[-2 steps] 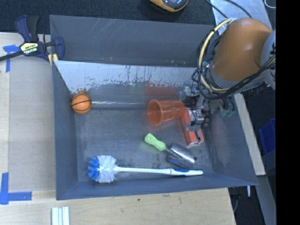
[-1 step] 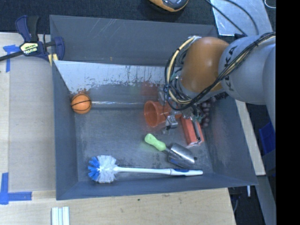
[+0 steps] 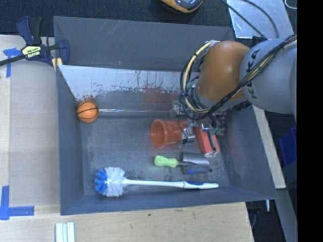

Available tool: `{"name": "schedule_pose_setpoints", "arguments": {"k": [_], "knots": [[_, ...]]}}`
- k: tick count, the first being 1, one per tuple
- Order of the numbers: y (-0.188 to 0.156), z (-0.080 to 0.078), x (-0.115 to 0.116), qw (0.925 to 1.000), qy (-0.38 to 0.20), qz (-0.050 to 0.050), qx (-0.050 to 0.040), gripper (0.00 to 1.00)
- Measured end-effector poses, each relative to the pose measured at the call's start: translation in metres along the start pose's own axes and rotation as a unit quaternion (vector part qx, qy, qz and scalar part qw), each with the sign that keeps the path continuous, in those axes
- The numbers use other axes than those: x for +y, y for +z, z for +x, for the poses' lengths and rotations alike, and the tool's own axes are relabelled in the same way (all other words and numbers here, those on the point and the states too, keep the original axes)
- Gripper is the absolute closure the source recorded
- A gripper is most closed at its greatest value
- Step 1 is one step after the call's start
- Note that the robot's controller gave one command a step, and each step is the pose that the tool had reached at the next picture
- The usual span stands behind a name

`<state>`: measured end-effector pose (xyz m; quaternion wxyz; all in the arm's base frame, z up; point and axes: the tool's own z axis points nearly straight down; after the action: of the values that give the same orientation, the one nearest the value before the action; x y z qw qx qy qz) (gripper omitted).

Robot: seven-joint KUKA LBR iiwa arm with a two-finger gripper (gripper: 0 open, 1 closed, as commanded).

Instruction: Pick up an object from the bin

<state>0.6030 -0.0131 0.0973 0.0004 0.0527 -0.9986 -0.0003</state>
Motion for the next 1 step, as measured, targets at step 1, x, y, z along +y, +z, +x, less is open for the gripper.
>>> {"name": "schedule_pose_setpoints", "arguments": {"k": [1], "knots": [[-0.0033,-0.0266,0.0266,0.9887,0.149,0.000,-0.0176,0.00]]}}
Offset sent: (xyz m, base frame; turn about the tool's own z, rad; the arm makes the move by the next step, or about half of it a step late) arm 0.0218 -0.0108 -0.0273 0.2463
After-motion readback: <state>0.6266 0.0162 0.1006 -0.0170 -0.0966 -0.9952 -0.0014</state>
